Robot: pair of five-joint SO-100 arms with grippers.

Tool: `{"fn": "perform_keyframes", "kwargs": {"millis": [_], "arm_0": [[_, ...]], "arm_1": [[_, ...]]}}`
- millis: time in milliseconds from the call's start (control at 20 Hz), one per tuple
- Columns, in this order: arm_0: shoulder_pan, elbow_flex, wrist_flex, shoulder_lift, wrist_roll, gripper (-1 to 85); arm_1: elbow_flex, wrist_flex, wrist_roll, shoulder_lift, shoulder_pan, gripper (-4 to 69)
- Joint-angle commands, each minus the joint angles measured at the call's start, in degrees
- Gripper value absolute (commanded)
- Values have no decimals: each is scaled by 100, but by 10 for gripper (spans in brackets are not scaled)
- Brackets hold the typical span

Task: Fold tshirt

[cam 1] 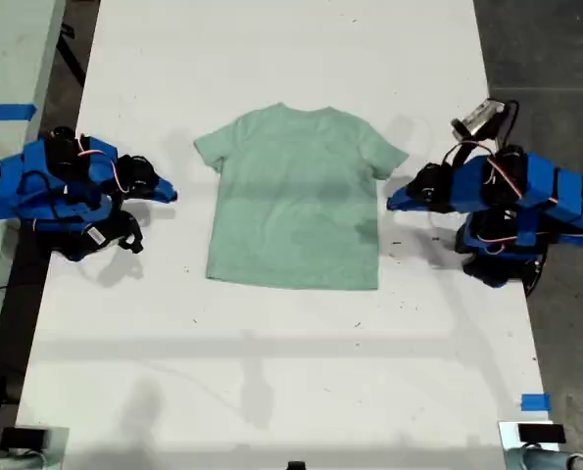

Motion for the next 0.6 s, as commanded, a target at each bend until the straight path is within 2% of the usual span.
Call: {"fn": "perform_keyframes", "kwargs": {"millis": [0,350,550], "arm_0": [[-475,-1512,97,-1204,554,1],[-1740,-3735,765,-3059,1775,0],[-2382,-4641,1107,-4069,2338,0]], "arm_1": [[-1503,387,-826,-1107,545,1],[-3788,1450,-2593,-3050,2065,1],[-4623,1705,-3401,-3858,2856,1]]}}
